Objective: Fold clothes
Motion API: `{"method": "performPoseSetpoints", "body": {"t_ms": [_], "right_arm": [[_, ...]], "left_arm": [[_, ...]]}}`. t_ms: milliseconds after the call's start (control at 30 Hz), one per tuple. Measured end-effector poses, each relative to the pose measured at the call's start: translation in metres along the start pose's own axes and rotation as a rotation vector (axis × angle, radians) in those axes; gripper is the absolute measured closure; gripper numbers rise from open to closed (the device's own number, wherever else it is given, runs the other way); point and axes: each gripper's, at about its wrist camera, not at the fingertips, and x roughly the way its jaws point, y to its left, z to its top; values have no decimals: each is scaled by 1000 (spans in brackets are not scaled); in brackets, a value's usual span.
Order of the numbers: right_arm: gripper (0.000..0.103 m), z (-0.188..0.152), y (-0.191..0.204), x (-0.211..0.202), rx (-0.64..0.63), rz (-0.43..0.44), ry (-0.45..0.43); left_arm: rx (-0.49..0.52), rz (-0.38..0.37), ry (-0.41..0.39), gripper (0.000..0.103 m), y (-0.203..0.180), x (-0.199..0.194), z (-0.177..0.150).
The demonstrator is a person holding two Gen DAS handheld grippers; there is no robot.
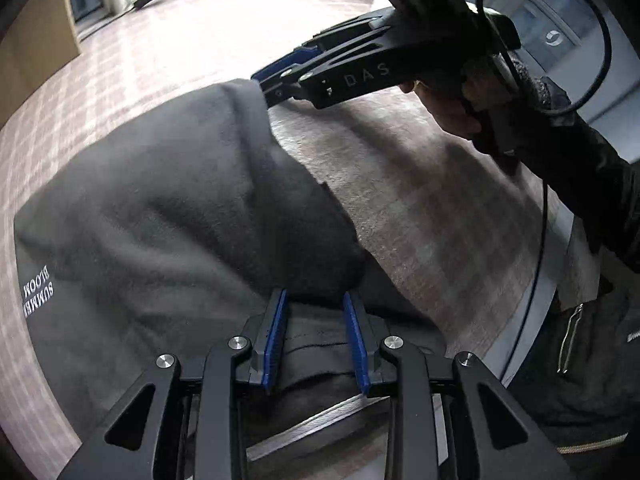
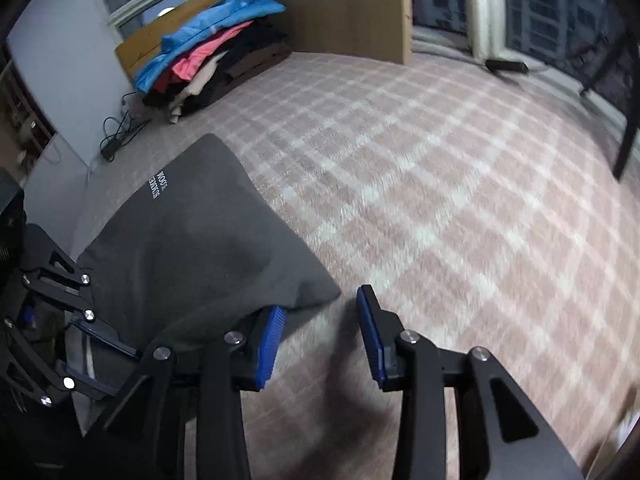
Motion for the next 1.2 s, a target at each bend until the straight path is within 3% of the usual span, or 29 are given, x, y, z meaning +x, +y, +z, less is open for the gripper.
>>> {"method": "performPoseSetpoints", "body": {"t_ms": [67,167,233,267,367,500,567,600,667,700,733,833,900,967,1000,1100,1133,1200], "right_arm": [[68,6,-13,1,16,-29,-5],[67,0,-31,-11,88,5,1],[64,-6,-35,-23,66,-60,-3],[64,-7,-38,-28,69,-43,0],[64,-5,-49,-48,138,-19,-42],[64,4,-26,-51,151,186,-101],[65,10,-2,-30,88,236,-65],[65,13,8,-16,49,190,-29],[74,15,13,0,-8,10,30],[74,15,13,2,-19,-64,45],[74,14,13,-8,-6,-70,23],[74,4,20,-44,39,-62,-45],[74,-8,36,-53,85,-3,-55],[74,-24,57,-55,139,79,-46],[74,-35,69,-54,168,126,-35],[70,-71,102,-37,253,162,2],[70,-82,114,-25,261,152,59],[70,-97,136,-18,257,85,117]], "left_arm": [[-2,6,4,75,-4,-1,3],[15,-2,-3,75,-12,-7,5],[-5,-33,-53,75,-12,-19,5],[-13,-65,-65,75,-11,-21,2],[33,-75,13,75,-18,-5,-14],[13,-157,1,74,-24,-12,-26],[-16,-192,-18,73,-24,-13,-27],[-22,-201,-4,73,-22,-9,-28],[-13,-194,34,74,-36,-7,-37],[3,-172,22,74,-39,-15,-41],[21,-147,4,74,-41,-25,-45],[-29,-74,-67,72,-9,-61,-60],[-62,1,-106,72,28,-82,-70],[-97,28,-128,72,66,-94,-81],[-111,11,-134,72,81,-95,-85],[-82,-73,-89,72,105,-74,-100],[-55,-69,-35,72,110,-61,-108],[52,-91,-24,72,117,-61,-122]]}}
